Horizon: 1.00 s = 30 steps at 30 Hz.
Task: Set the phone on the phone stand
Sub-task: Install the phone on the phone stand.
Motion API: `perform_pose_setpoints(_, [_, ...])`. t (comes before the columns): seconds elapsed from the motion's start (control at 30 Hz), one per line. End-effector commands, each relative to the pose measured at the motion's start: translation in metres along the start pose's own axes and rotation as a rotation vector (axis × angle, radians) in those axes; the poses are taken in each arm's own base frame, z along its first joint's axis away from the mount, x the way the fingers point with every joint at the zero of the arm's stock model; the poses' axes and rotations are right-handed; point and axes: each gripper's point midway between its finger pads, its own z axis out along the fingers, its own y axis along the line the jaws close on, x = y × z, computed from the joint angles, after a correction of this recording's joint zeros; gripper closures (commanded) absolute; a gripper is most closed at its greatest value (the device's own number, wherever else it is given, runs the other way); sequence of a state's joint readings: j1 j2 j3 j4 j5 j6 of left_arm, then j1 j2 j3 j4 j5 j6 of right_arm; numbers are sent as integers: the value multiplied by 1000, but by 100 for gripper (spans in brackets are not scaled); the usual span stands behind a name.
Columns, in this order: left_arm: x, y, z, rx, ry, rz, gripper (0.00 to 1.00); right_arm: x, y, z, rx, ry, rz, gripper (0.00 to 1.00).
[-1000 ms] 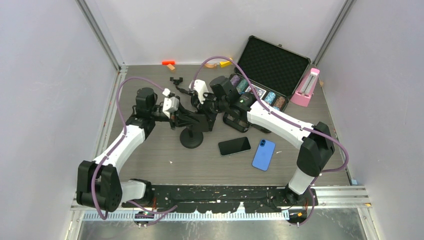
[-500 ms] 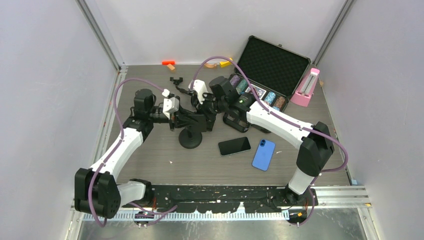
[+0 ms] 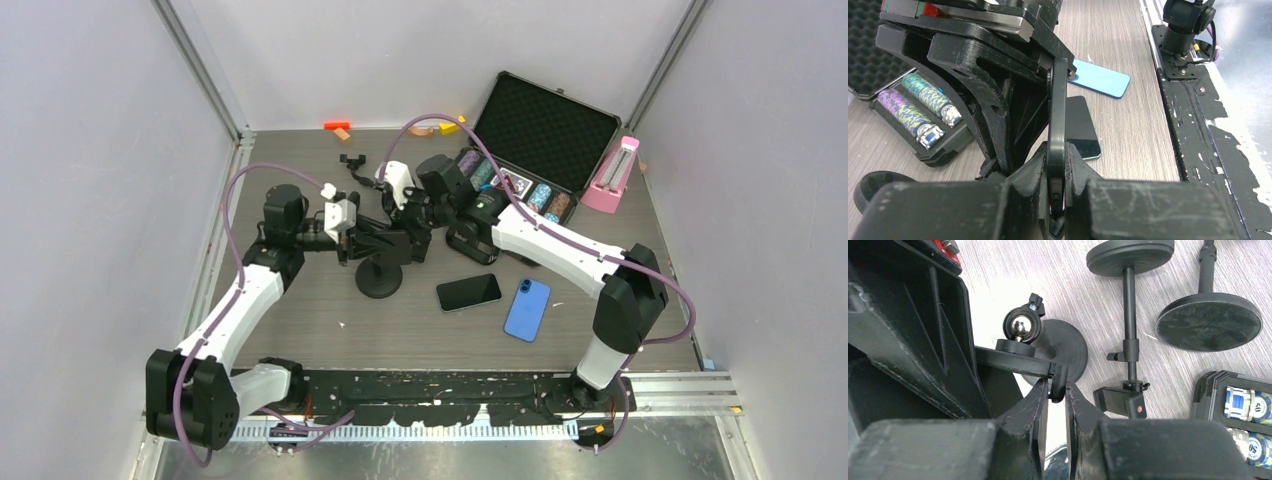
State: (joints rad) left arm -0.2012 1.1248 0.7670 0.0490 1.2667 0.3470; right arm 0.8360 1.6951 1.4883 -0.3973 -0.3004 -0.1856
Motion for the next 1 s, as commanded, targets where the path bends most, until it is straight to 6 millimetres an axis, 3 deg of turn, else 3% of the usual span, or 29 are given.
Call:
perform_pose_setpoints(0.0, [-13, 17, -9, -101, -4, 87, 100, 3, -5, -3, 56, 0, 13, 100])
perform_pose_setpoints(0.97, [5, 24, -24, -152, 11, 40, 100, 15, -34, -4, 126, -34, 115, 100])
